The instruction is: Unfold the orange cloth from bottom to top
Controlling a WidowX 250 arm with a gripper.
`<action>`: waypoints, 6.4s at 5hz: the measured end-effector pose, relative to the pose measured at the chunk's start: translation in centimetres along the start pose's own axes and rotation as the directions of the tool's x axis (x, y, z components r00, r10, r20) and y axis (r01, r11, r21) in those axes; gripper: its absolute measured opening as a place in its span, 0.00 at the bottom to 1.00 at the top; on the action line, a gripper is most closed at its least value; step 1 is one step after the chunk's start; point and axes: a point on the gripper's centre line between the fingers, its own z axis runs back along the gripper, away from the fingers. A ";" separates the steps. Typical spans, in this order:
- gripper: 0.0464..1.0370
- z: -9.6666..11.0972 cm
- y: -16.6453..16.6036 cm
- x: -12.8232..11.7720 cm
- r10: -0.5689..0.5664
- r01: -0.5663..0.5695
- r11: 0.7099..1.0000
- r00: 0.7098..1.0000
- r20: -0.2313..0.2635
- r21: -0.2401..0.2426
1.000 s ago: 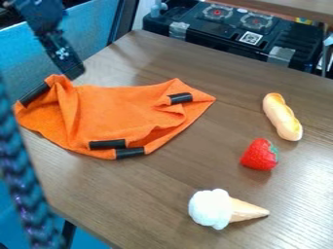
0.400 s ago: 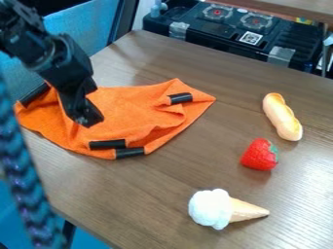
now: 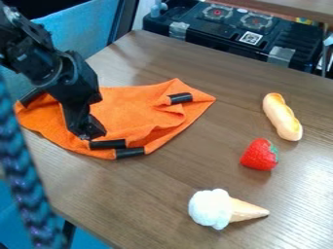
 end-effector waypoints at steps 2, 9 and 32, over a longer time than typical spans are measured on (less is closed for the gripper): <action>0.96 -0.6 -0.9 -0.2 -0.039 0.039 0.999 0.999 -0.020 0.017; 0.35 -3.0 -1.6 -0.3 -0.046 0.047 0.999 0.997 -0.065 0.003; 0.96 -2.7 14.0 2.4 0.432 -0.478 0.877 0.829 -0.356 -0.047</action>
